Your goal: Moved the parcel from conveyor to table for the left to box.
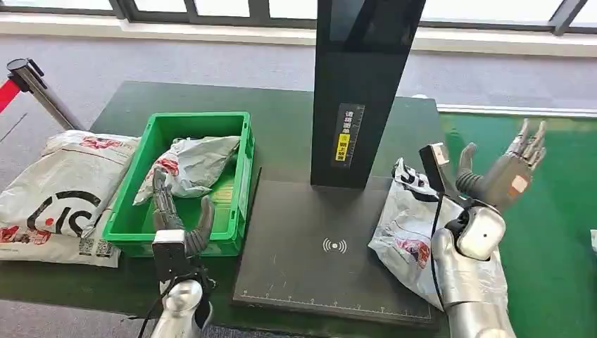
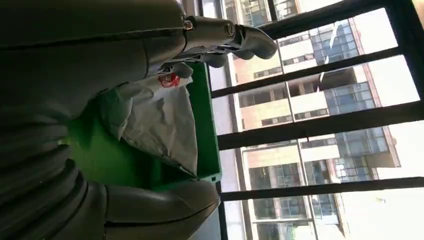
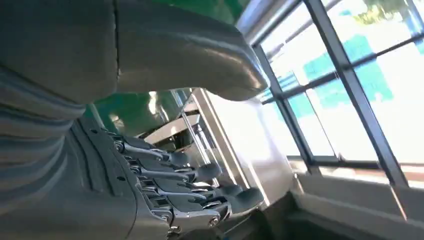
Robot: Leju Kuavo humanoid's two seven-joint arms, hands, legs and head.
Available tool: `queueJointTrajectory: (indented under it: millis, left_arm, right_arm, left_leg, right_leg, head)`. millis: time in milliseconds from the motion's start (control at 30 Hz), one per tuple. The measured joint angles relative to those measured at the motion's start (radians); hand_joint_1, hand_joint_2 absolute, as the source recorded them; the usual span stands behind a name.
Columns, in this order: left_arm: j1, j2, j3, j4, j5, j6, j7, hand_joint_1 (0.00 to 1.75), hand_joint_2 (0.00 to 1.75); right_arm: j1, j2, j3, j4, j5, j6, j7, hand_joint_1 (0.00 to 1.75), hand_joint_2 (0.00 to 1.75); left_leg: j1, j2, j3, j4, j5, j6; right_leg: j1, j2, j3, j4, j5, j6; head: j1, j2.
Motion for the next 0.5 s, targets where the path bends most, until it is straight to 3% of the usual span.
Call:
queueJointTrajectory:
  millis: [233,400,500]
  left_arm:
    - [-0.032,-0.002,0.0,0.049,-0.014,-0.021,0.0,0.0,1.75]
    - [-0.049,-0.005,0.0,0.077,-0.026,-0.032,0.0,0.0,1.75]
    - [-0.053,-0.006,0.0,0.088,-0.033,-0.034,0.0,0.0,1.75]
  right_arm:
    - [-0.067,-0.063,-0.031,0.349,0.0,0.147,0.038,0.0,1.75]
    - [-0.086,-0.082,-0.075,0.449,-0.027,0.262,0.042,0.0,1.75]
    - [-0.093,-0.085,-0.114,0.482,-0.072,0.348,-0.019,0.0,1.75]
  left_leg:
    - [0.0,0.0,0.0,0.0,0.0,0.0]
    - [0.0,0.0,0.0,0.0,0.0,0.0]
    - [0.0,0.001,0.0,0.0,0.0,0.0]
  right_leg:
    - [0.0,0.0,0.0,0.001,0.0,0.0]
    - [0.0,0.001,0.0,0.0,0.0,0.0]
    - [0.0,0.001,-0.001,0.0,0.0,0.0]
  head:
    - [0.0,0.0]
    - [0.0,0.0]
    - [0.0,0.0]
